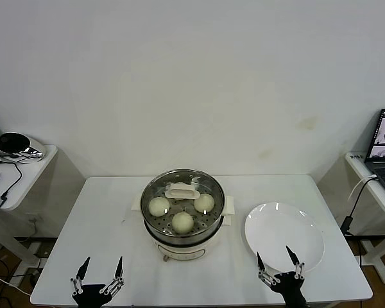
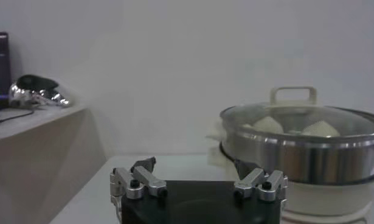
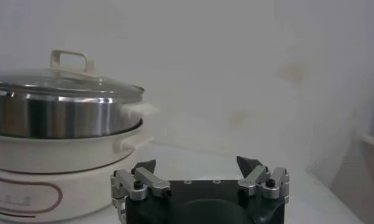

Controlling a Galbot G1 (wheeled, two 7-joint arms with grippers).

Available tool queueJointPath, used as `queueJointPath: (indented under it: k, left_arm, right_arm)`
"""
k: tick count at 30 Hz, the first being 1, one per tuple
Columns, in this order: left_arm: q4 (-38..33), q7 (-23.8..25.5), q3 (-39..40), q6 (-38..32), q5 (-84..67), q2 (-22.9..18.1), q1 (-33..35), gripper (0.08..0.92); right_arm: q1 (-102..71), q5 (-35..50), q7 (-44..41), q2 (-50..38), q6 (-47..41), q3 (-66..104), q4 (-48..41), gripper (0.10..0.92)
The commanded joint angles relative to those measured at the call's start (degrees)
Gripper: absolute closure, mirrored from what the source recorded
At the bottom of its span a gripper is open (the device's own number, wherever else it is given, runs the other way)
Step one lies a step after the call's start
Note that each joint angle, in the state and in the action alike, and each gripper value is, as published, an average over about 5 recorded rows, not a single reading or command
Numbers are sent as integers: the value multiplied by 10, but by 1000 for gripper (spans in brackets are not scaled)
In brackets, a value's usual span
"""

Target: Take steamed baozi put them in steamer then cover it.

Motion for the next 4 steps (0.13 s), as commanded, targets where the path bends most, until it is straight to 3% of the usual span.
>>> queueJointPath:
  k: [1,4]
  left_arm:
    - [24,9,-13,-15,-19,-4,16,177]
    - [26,11,-13,-14,-18,-2,17,177]
  right_arm:
    - [-15,14,6,0,-13,2,10,203]
    - [-17,14,6,0,-12,3,10,203]
